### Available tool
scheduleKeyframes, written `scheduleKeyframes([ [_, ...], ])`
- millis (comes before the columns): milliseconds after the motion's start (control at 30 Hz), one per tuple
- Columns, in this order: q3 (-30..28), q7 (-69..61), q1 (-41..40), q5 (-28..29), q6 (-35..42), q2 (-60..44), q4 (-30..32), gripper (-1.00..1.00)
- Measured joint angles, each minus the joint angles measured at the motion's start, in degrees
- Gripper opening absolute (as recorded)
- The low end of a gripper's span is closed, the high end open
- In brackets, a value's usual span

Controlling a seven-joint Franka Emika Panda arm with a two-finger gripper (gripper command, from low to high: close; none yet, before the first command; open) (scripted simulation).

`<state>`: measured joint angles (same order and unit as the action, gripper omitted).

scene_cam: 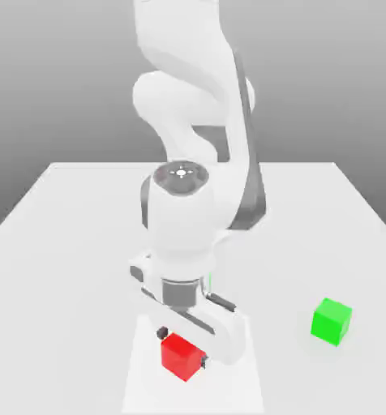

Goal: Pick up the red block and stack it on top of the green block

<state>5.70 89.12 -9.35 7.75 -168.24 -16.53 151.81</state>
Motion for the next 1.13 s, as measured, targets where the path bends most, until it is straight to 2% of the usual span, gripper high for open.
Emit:
scheduleKeyframes([
  [167, 0.1, 0.0, -0.1, 0.0, 0.1, 0.1, 0.0, -1.00],
  [367, 3.2, -3.8, -1.2, -5.4, 9.1, 10.9, 1.7, -1.00],
  [700, 15.9, 3.0, 23.2, -10.1, 15.9, 19.1, 2.8, -1.00],
  [800, 15.8, 5.6, 24.2, -7.9, 14.0, 17.0, 2.7, -1.00],
  [1000, 12.9, 12.0, 25.3, 0.8, 6.5, 8.5, 2.3, -1.00],
  [1033, 12.2, 12.9, 25.8, 2.0, 5.5, 7.3, 2.2, 1.00],
  [1133, 12.2, 12.9, 25.8, 2.0, 5.5, 7.3, 2.2, 1.00],
])
